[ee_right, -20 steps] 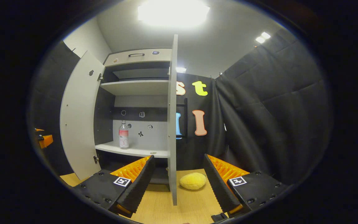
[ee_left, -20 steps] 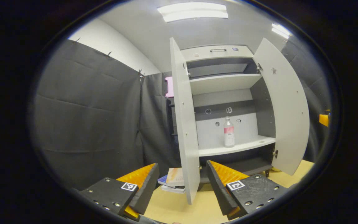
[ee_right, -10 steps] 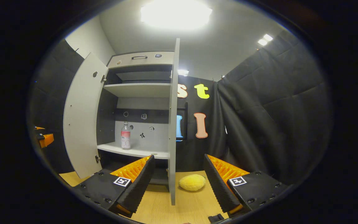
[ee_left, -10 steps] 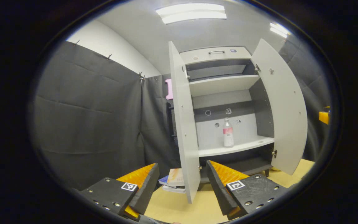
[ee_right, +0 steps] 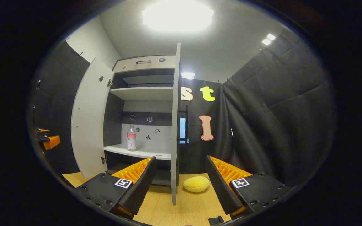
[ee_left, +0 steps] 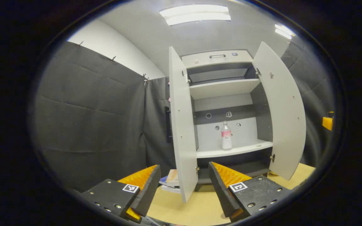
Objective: Grasp the bottle in the cabinet with the left hand and place it on the coaster, then close the right door with the right hand and the left door with the left hand.
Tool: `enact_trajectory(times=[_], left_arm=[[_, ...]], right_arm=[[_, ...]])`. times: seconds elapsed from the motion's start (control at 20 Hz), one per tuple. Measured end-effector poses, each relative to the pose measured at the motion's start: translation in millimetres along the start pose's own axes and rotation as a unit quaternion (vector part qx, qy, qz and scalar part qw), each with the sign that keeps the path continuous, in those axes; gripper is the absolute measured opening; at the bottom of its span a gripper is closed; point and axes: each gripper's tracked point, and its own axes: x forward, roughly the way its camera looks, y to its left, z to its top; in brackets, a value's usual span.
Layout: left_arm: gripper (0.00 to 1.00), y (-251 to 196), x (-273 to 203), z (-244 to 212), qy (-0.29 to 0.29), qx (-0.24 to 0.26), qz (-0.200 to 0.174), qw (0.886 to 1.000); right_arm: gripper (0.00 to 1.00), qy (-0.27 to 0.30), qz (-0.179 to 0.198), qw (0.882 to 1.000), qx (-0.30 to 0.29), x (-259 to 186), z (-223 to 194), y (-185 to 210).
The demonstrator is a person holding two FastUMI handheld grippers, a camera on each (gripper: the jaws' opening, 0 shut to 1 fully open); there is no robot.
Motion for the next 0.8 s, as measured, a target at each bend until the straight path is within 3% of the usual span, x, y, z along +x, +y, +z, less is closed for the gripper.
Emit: enact_trajectory(times=[0.05, 0.1, 0.25, 0.3, 0.35, 0.4, 0.45, 0.6, 0.65, 0.7, 0.8], left_arm=[[0.88, -7, -1, 2, -0.001, 0.002, -0.002, 1.000], [0.95, -15, 0, 6, -0.005, 0.003, -0.008, 1.000], [0.96, -44, 13, 14, -0.012, -0.004, -0.036, 0.999], [0.88, -52, 20, 15, -0.011, -0.007, -0.044, 0.999], [0.88, -59, 28, 17, -0.011, -0.008, -0.050, 0.999], [0.95, -66, 36, 19, -0.012, -0.008, -0.056, 0.998], [0.88, -75, 45, 21, -0.013, -0.006, -0.064, 0.998], [0.88, -100, 76, 30, -0.027, 0.001, -0.088, 0.996], [0.95, -109, 88, 30, -0.029, 0.001, -0.095, 0.995], [0.88, -118, 102, 31, -0.028, -0.002, -0.103, 0.994], [0.88, -134, 129, 27, -0.025, -0.012, -0.117, 0.993]], right_arm=[[0.99, 0.002, 0.004, 1.000, 0.001, -3, -2, 0], [0.99, 0.003, 0.009, 1.000, 0.003, -6, -6, 0], [0.99, 0.010, 0.016, 1.000, 0.009, -15, -11, 2], [0.99, 0.009, 0.015, 1.000, 0.009, -17, -12, 0], [0.99, 0.011, 0.014, 1.000, 0.007, -18, -13, -1], [0.99, 0.014, 0.013, 1.000, 0.005, -20, -17, -1], [0.99, 0.017, 0.011, 1.000, 0.004, -21, -19, -3], [0.98, 0.021, -0.010, 1.000, 0.004, -19, -24, -12], [0.98, 0.023, -0.018, 1.000, 0.007, -18, -25, -14], [0.99, 0.023, -0.025, 0.999, 0.008, -16, -27, -16], [0.99, 0.027, -0.040, 0.999, 0.004, -9, -30, -20]])
